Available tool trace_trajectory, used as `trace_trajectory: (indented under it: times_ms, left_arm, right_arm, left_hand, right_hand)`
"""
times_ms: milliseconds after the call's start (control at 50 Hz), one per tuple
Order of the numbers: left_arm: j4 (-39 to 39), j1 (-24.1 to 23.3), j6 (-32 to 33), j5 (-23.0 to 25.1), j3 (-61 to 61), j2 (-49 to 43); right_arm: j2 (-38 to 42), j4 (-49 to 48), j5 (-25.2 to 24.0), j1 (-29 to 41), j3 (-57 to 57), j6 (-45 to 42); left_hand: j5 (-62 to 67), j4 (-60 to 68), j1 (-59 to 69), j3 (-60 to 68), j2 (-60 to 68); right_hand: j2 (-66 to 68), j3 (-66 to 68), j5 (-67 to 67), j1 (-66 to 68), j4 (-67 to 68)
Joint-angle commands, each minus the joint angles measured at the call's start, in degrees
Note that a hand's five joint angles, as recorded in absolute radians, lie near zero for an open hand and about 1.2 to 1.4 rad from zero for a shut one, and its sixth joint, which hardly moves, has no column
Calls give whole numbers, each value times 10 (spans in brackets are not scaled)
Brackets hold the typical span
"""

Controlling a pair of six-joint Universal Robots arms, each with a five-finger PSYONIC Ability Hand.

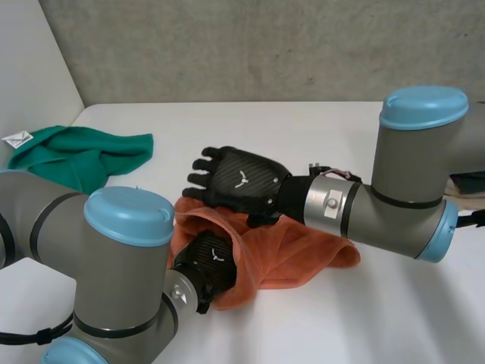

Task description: Fold the laundry.

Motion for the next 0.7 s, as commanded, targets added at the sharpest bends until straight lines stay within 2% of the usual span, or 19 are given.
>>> trace_trajectory:
  times_ms: [20, 40, 80, 160, 180, 220, 240, 260, 300, 320, 400, 500, 540, 600, 660, 680, 700]
  left_arm:
    - [0, -1, 0, 2, 0, -2]
    - [0, -1, 0, 2, 0, -2]
    - [0, -1, 0, 2, 0, -2]
    - [0, 0, -1, 2, 0, 0]
    - [0, 0, -1, 2, 1, 0]
    - [0, 3, -3, 0, 1, 0]
    - [0, 3, -3, -1, 2, 1]
    - [0, 4, -3, -1, 3, 2]
    - [3, 9, -3, 0, 8, 7]
    - [4, 11, -3, 0, 10, 10]
    - [13, 42, -8, 2, 14, 25]
    - [53, 53, -9, 2, 17, 26]
    - [79, 53, -9, 2, 12, 25]
    - [108, 53, -9, 2, 9, 18]
    - [126, 52, -9, 2, 9, 8]
    - [127, 51, -9, 2, 9, 4]
    - [127, 51, -9, 2, 9, 0]
  right_arm:
    - [12, -7, -8, 5, 8, -15]
    - [17, -11, -1, 4, 1, -25]
    - [21, -13, 10, 4, -4, -39]
    - [25, -18, 71, 3, -4, -63]
    - [23, -23, 128, 4, -10, -64]
    - [19, -27, 186, 5, -15, -62]
    - [12, -31, 256, 6, -18, -58]
    - [5, -35, 295, 6, -17, -57]
    - [-5, -41, 342, 6, -11, -63]
    - [-19, -49, 399, 1, 2, -62]
    - [-65, -43, 493, -1, 66, -60]
    - [-126, 0, 522, -3, 164, -62]
    - [-152, 73, 524, -4, 200, -62]
    - [-167, 160, 517, -3, 225, -53]
    - [-167, 168, 514, -3, 220, -41]
    - [-168, 137, 515, -2, 207, -25]
    - [-168, 116, 517, -2, 200, -15]
  left_hand:
    - [156, 114, 149, 120, 115]
    - [156, 114, 149, 120, 115]
    - [156, 114, 149, 120, 115]
    - [156, 114, 149, 120, 115]
    - [156, 114, 149, 120, 115]
    - [156, 114, 149, 120, 115]
    - [156, 114, 149, 120, 115]
    - [156, 114, 149, 120, 115]
    - [156, 114, 149, 120, 115]
    - [156, 114, 149, 120, 115]
    - [156, 114, 149, 120, 115]
    - [156, 114, 149, 120, 115]
    - [156, 114, 149, 120, 115]
    - [156, 114, 149, 120, 115]
    - [156, 114, 149, 120, 115]
    - [156, 114, 149, 120, 115]
    - [156, 114, 149, 120, 115]
  right_hand:
    - [214, 203, 196, 212, 205]
    - [443, 432, 425, 441, 434]
    - [587, 576, 569, 585, 578]
    - [587, 577, 569, 585, 578]
    - [587, 577, 569, 585, 578]
    - [587, 577, 569, 585, 578]
    - [587, 577, 569, 585, 578]
    - [587, 577, 569, 585, 578]
    - [587, 577, 569, 585, 578]
    - [587, 577, 569, 585, 578]
    - [587, 577, 569, 585, 578]
    - [587, 577, 569, 585, 578]
    - [587, 577, 569, 585, 578]
    - [587, 577, 569, 585, 578]
    - [587, 577, 569, 585, 578]
    - [311, 301, 293, 309, 302]
    - [200, 190, 182, 198, 191]
